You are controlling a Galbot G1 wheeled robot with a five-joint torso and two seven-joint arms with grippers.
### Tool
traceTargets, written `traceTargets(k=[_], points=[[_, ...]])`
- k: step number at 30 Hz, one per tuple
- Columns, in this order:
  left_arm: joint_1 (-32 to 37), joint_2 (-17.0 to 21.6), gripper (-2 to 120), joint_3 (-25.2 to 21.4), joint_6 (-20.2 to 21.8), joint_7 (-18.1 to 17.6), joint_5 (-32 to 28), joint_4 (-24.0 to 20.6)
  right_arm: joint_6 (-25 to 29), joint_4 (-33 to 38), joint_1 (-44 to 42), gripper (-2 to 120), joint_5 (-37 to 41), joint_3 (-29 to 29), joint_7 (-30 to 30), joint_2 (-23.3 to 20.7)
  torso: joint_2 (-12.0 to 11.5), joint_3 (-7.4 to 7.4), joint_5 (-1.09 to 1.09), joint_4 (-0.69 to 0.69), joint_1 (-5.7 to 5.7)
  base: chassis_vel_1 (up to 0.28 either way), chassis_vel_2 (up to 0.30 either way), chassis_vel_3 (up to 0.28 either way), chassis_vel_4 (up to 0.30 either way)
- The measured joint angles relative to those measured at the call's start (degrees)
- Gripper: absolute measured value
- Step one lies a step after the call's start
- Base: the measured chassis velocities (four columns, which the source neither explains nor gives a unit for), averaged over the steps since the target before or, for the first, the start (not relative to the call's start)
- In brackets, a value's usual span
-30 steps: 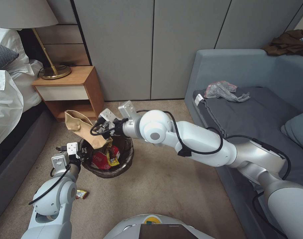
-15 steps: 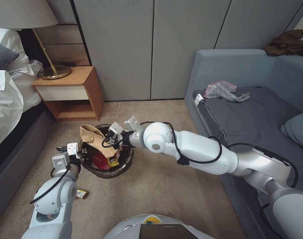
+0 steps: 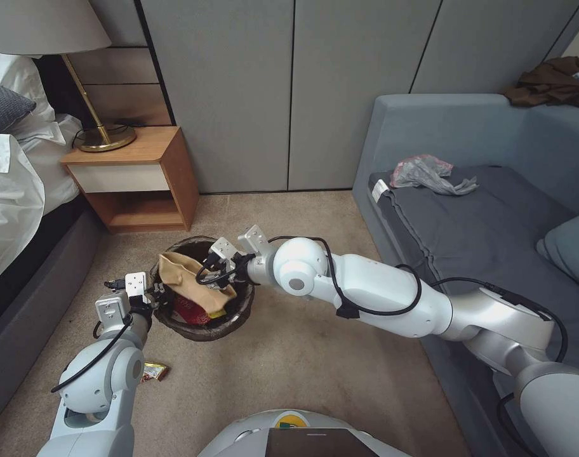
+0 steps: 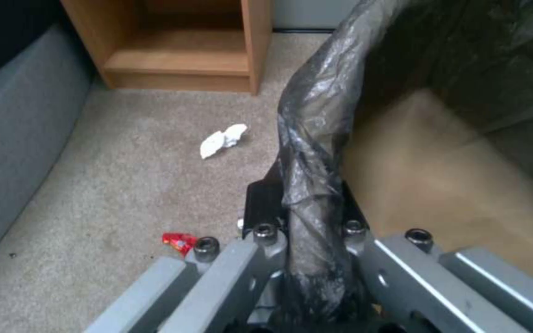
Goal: Pick up the trash bin, then pick up the garbage from the floor and place it into the trash bin.
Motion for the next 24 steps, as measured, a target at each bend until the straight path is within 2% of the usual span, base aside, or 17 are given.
traceTargets(k=[4, 5, 7, 8, 11, 12, 15, 16, 17, 19, 20, 22, 23, 24], points=[[0.1, 0.1, 0, 0.0, 0.0, 0.0, 0.0, -0.2, 0.1, 0.9, 0.1, 72, 0.7, 2.5, 1.2, -0.8, 0.0, 0.00, 0.00, 0.00, 0.00, 0.000, 0.000, 0.000, 0.000], [0.1, 0.1, 0, 0.0, 0.0, 0.0, 0.0, -0.2, 0.1, 0.9, 0.1, 72, 0.7, 2.5, 1.2, -0.8, 0.0, 0.00, 0.00, 0.00, 0.00, 0.000, 0.000, 0.000, 0.000], [0.0, 0.2, 0, 0.0, 0.0, 0.0, 0.0, -0.3, 0.9, 1.4, 0.4, 82, 1.0, 4.1, 1.8, -1.6, 0.0, 0.00, 0.00, 0.01, 0.00, 0.000, 0.000, 0.000, 0.000], [0.0, 0.2, 0, 0.0, 0.0, 0.0, 0.0, -0.3, 0.9, 1.4, 0.4, 82, 1.0, 4.1, 1.8, -1.6, 0.0, 0.00, 0.00, 0.01, 0.00, 0.000, 0.000, 0.000, 0.000], [-0.1, 0.2, 0, 0.0, 0.0, 0.0, -0.1, -0.4, 2.0, 2.7, 0.5, 96, 1.2, 7.2, 2.6, -3.3, 0.0, 0.00, 0.02, 0.01, 0.00, 0.000, 0.000, 0.000, 0.000], [-0.1, 0.2, 0, 0.0, 0.0, 0.0, -0.1, -0.4, 2.0, 2.7, 0.5, 96, 1.2, 7.2, 2.6, -3.3, 0.0, 0.00, 0.02, 0.01, 0.00, 0.000, 0.000, 0.000, 0.000], [0.0, 0.2, 0, -0.1, 0.0, -0.3, -0.4, -0.5, 5.5, 5.3, -1.1, 100, -1.5, 15.5, 5.1, -6.1, 0.0, 0.00, 0.02, 0.00, 0.00, 0.000, 0.000, 0.000, 0.000], [0.0, 0.2, 0, -0.1, 0.0, -0.3, -0.4, -0.5, 5.5, 5.3, -1.1, 100, -1.5, 15.5, 5.1, -6.1, 0.0, 0.00, 0.02, 0.00, 0.00, 0.000, 0.000, 0.000, 0.000], [0.0, 0.2, 0, -0.2, 0.0, -0.8, -0.8, -0.6, 6.8, 5.8, -1.8, 100, -2.8, 17.4, 6.3, -7.1, 0.0, 0.00, 0.02, 0.01, 0.00, 0.000, 0.000, 0.000, 0.000], [0.1, 0.4, 0, -0.2, 0.0, -2.3, -2.3, -0.9, 12.6, 5.9, -5.7, 100, -11.9, 22.7, 7.8, -10.7, 0.0, 0.00, 0.02, 0.02, 0.00, 0.000, 0.000, 0.000, 0.000], [0.1, 0.4, 0, -0.2, 0.0, -2.3, -2.3, -0.9, 12.6, 5.9, -5.7, 100, -11.9, 22.7, 7.8, -10.7, 0.0, 0.00, 0.02, 0.02, 0.00, 0.000, 0.000, 0.000, 0.000], [0.0, 0.3, 0, 0.0, 0.0, -2.8, -2.7, -1.0, 17.3, 4.8, -12.3, 100, -22.6, 29.0, 6.0, -13.0, 0.0, 0.00, 0.02, 0.00, 0.00, 0.000, 0.000, 0.000, 0.000], [-0.1, 0.2, 0, 0.2, 0.0, -2.9, -2.8, -1.0, 19.8, 3.8, -19.1, 100, -30.0, 35.8, 4.5, -13.7, 0.0, 0.00, 0.05, -0.01, 0.00, 0.000, 0.000, 0.000, 0.000], [-0.1, 0.2, 0, 0.2, 0.0, -2.9, -2.8, -1.0, 19.8, 3.8, -19.1, 100, -30.0, 35.8, 4.5, -13.7, 0.0, 0.00, 0.05, -0.01, 0.00, 0.000, 0.000, 0.000, 0.000]])
